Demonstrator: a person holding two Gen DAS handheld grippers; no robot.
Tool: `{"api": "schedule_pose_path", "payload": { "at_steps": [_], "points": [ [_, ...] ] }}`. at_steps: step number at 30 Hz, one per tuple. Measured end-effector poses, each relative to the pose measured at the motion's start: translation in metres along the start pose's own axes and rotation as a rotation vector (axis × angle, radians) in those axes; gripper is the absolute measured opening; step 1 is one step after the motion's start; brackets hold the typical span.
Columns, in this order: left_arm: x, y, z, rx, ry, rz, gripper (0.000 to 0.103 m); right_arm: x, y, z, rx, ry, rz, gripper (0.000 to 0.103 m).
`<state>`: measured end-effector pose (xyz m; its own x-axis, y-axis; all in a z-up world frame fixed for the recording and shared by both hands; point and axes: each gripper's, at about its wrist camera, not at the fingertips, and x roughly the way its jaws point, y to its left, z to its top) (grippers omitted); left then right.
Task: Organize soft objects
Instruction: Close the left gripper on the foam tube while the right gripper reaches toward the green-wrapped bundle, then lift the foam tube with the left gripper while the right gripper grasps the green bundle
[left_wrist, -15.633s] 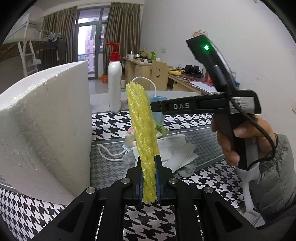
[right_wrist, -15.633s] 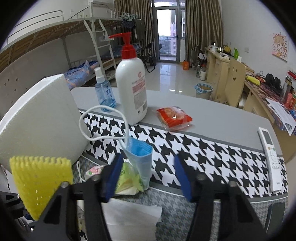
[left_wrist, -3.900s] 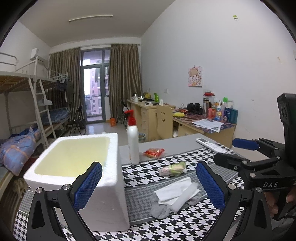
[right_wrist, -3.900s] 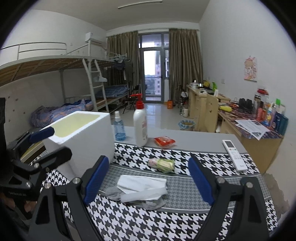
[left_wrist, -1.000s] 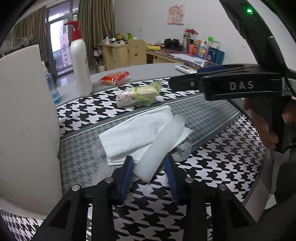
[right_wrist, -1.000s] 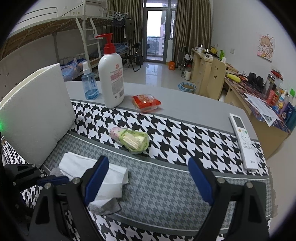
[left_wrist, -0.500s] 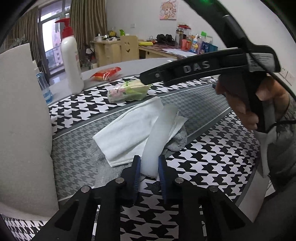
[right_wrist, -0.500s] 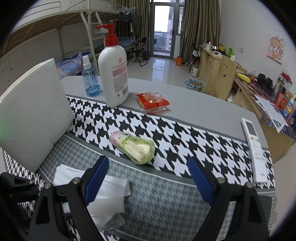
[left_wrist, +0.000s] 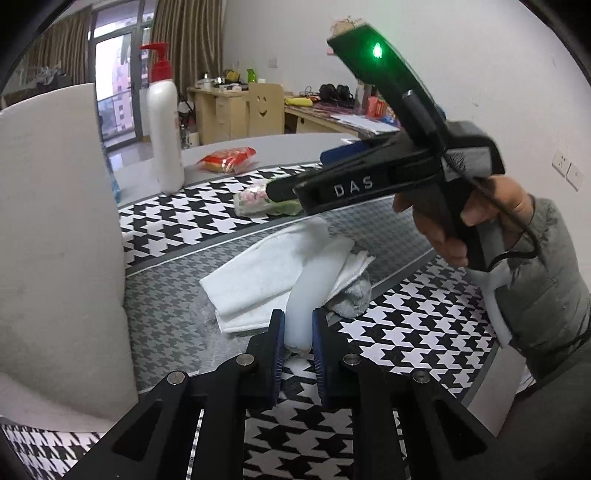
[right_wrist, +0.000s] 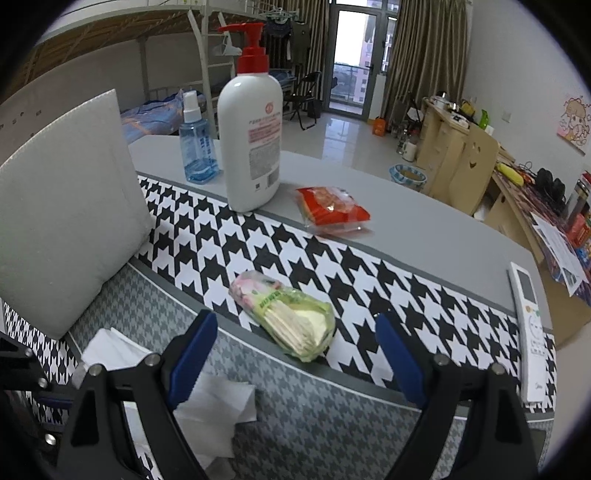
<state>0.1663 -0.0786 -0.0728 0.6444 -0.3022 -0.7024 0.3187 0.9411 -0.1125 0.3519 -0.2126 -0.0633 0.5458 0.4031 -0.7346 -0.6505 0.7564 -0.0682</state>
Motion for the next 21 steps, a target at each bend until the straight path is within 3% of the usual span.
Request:
{"api": "schedule_pose_path", "payload": {
  "at_steps": [10,21],
  "points": [
    [-0.023,0.015,-0.005,-0.053,-0.033,0.023,0.016,0.011,0.005,0.001,-0.023,-0.003,-0.009,0.090],
    [-0.032,0.018,-0.006,-0.083,-0.051,0.042,0.016,0.021,0.010,-0.004,-0.049,0.049,0.016,0.051]
  ]
}}
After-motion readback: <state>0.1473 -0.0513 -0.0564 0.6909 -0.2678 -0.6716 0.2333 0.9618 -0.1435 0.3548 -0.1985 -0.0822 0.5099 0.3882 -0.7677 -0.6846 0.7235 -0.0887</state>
